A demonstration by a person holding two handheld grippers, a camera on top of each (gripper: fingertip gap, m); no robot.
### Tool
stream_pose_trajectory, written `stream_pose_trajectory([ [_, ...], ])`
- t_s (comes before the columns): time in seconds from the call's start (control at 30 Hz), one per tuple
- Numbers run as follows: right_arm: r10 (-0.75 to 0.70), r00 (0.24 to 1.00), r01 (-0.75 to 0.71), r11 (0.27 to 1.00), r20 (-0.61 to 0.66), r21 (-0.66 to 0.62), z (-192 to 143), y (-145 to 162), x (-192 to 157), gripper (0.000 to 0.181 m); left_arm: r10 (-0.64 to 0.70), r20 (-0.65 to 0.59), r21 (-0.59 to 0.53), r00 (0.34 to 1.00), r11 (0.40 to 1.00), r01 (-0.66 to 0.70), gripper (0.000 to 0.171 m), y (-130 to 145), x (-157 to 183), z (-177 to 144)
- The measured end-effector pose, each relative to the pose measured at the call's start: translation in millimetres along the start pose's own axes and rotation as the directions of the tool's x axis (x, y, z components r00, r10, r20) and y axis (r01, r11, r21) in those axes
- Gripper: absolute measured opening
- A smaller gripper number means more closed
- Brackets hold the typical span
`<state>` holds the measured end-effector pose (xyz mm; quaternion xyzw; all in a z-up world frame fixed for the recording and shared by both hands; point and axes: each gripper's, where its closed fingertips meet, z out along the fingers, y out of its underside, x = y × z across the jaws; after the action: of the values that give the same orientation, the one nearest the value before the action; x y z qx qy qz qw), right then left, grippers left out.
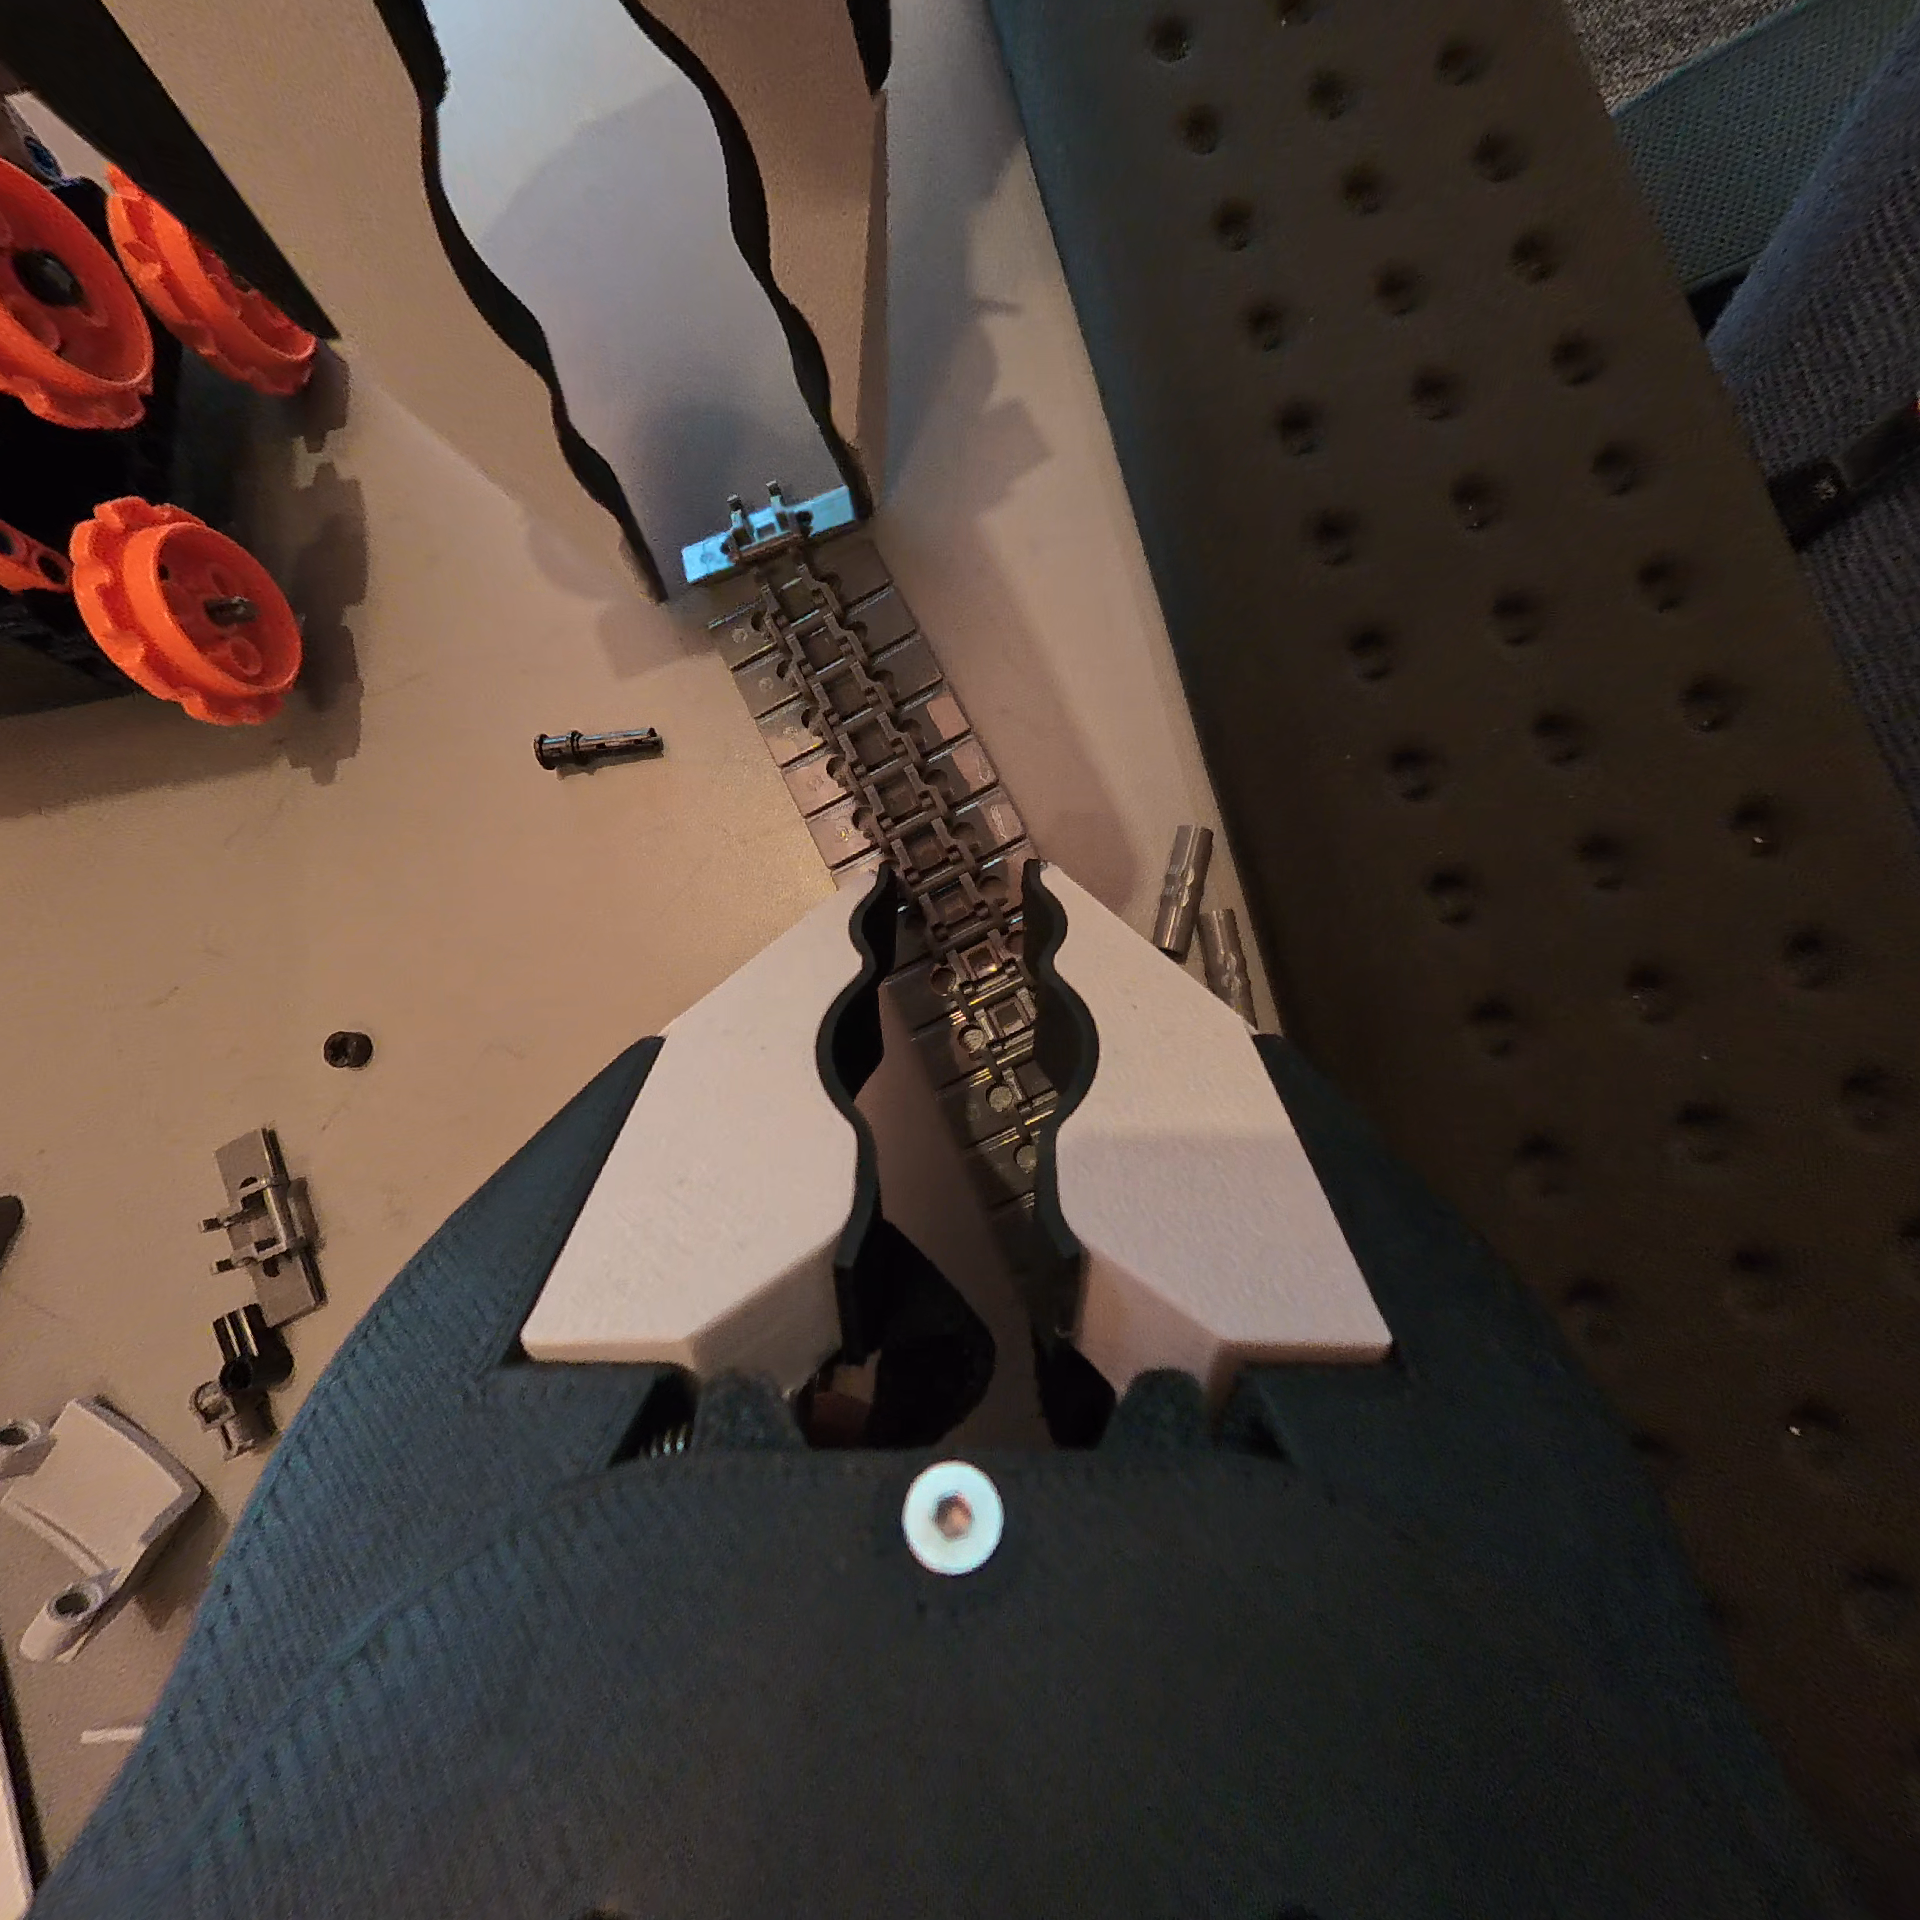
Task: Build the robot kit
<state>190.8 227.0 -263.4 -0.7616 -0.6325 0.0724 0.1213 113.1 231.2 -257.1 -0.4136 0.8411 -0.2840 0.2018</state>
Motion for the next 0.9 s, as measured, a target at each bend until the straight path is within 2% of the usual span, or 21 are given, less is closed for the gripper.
stream_pose_trajectory([
  [0.1, 0.008, 0.999, -0.006, 0.999, -0.036, 0.043, -6, -1, 4, 0.04, 0.002, 0.004, 0.003, 1.0, 1.0, -0.002, 0.023, -1, 0, -1],
  [0.23, 0.044, 0.996, -0.032, 0.987, -0.073, 0.157, -17, -4, 1, 0.028, 0.013, 0.009, 0.009, 1.0, 1.0, -0.013, 0.023, -5, -1, -1],
  [0.43, 0.054, 0.993, -0.032, 0.979, -0.105, 0.2, -10, 1, 4, 0.023, 0.021, 0.007, 0.001, 1.0, 1.0, -0.021, 0.022, -7, 0, 3],
  [0.6, 0.052, 0.998, -0.042, 0.969, -0.034, 0.243, -4, -1, 2, 0.01, 0.023, 0.011, -0.004, 1.0, 1.0, -0.023, 0.022, -9, 0, 6],
  [0.9, 0.024, 1.0, -0.019, 0.962, -0.018, 0.271, -11, -4, -3, 0.009, 0.021, 0.0, -0.006, 1.0, 1.0, -0.021, 0.019, -9, -1, 8],
])
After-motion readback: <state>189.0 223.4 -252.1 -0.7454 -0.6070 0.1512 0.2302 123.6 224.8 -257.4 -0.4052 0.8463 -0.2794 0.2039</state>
